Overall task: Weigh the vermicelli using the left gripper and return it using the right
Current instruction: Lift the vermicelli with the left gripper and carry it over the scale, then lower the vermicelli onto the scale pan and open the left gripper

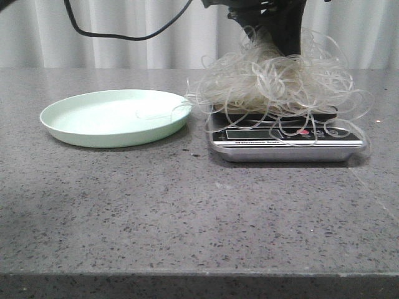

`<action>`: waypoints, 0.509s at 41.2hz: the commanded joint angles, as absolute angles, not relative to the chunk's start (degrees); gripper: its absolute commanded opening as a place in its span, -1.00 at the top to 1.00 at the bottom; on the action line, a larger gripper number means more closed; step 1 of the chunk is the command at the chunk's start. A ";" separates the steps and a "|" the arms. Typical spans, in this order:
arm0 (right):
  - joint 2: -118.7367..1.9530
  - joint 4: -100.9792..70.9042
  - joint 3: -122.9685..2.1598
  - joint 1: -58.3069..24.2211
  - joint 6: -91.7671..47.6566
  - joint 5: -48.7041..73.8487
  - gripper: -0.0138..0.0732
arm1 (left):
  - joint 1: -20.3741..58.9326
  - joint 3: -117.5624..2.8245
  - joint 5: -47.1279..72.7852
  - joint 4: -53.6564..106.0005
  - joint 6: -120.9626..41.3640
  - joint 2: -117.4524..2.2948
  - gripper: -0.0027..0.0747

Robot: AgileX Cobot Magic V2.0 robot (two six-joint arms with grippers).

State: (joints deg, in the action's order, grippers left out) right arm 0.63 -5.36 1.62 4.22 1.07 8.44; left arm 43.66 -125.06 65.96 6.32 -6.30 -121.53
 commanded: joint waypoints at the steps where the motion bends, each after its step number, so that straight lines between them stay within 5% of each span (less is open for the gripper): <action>1: 1.51 -4.79 1.13 4.52 1.00 4.09 0.34 | 43.80 -126.81 65.14 6.77 -6.11 -118.25 0.57; 6: 1.51 -4.79 1.13 4.52 1.00 4.09 0.34 | 43.63 -126.81 66.07 6.77 -6.11 -118.25 0.37; 14: 1.51 -4.79 1.13 4.52 1.00 4.09 0.34 | 43.54 -126.81 66.58 6.77 -6.11 -118.25 -0.37; 21: 1.51 -4.79 1.13 4.52 1.00 4.09 0.34 | 43.54 -128.22 69.92 6.77 -6.11 -118.25 -0.61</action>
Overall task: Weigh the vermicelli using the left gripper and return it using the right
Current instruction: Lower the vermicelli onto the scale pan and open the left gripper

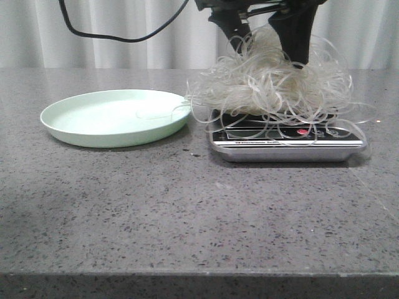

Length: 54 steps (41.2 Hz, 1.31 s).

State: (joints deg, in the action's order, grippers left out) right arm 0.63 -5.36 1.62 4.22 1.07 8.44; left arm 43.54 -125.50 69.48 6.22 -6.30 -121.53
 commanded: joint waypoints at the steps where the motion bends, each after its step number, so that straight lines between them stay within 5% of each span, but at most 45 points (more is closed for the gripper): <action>1: 1.51 -4.79 1.13 4.52 1.00 4.09 0.34 | 43.54 -128.69 70.55 6.77 -6.11 -118.25 -0.61; 24: 1.51 -4.79 1.13 4.52 1.00 4.09 0.34 | 40.71 -134.12 72.34 0.73 -2.95 -110.44 -0.61; 29: 1.51 -4.79 1.13 4.52 1.00 3.97 0.34 | 39.15 -131.44 72.34 -1.11 -2.81 -107.13 -0.44; 34: 1.51 -4.79 1.13 4.52 1.00 3.68 0.34 | 37.17 -125.15 72.10 -2.86 -2.81 -102.18 -0.29; 46: 1.51 -4.79 1.13 4.52 1.00 1.80 0.34 | 29.29 -102.85 62.18 -6.03 0.00 -85.27 -0.27; 54: 1.51 -4.79 1.13 4.52 1.00 1.53 0.34 | 22.35 -84.64 52.41 -6.03 1.86 -70.25 0.08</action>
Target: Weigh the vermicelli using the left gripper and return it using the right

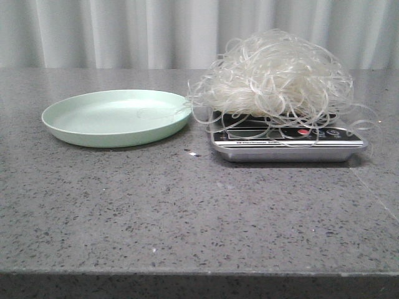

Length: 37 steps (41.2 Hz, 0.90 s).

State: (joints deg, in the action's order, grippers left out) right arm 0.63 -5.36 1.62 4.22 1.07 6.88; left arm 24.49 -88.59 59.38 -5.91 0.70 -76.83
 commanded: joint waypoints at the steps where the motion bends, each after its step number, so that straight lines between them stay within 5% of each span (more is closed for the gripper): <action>1: 1.51 -4.79 1.13 4.52 1.00 1.53 0.34 | 21.54 -82.07 50.87 -6.03 1.98 -68.71 0.14; 13: 1.51 -4.79 1.13 4.52 1.00 0.34 0.34 | 13.81 -58.04 39.16 -5.85 1.96 -48.88 0.58; 37: -0.36 -11.38 -8.85 4.52 1.13 -7.64 0.34 | 10.99 -28.53 19.22 -5.98 1.96 -19.54 0.58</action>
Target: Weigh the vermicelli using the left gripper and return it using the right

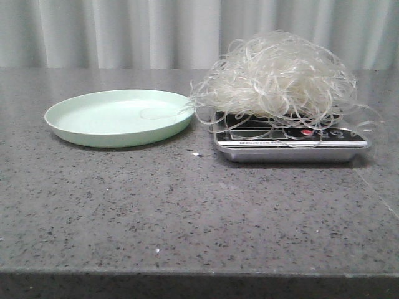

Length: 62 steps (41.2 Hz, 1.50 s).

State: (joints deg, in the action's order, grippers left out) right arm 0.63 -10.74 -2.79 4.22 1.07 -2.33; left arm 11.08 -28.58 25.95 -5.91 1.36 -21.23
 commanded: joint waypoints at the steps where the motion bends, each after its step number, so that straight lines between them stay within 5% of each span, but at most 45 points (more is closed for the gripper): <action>1: -1.45 -11.38 -10.19 4.52 1.13 -7.57 0.34 | 10.99 -28.20 19.09 -5.98 1.96 -18.96 0.58; 23: -41.83 -11.27 -58.73 2.89 1.07 10.38 0.27 | 10.99 -26.88 19.09 -5.98 1.96 -18.15 0.58; 35: -58.27 -11.27 -77.31 -6.24 -0.93 26.41 -0.75 | 10.99 -26.88 19.09 -5.98 1.96 -18.15 0.58; 49: -73.67 -11.41 -89.50 -18.38 -9.47 51.30 -0.73 | 10.99 -26.88 19.09 -5.98 1.96 -18.15 0.58; 62: -82.50 -11.41 -91.20 -24.44 -14.18 61.10 -0.73 | 10.99 -26.88 19.09 -5.98 1.96 -18.15 0.58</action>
State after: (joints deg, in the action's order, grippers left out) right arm -82.47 -11.14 -89.12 -23.83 -12.77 60.96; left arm 10.96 -25.32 23.75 -5.91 1.36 -17.67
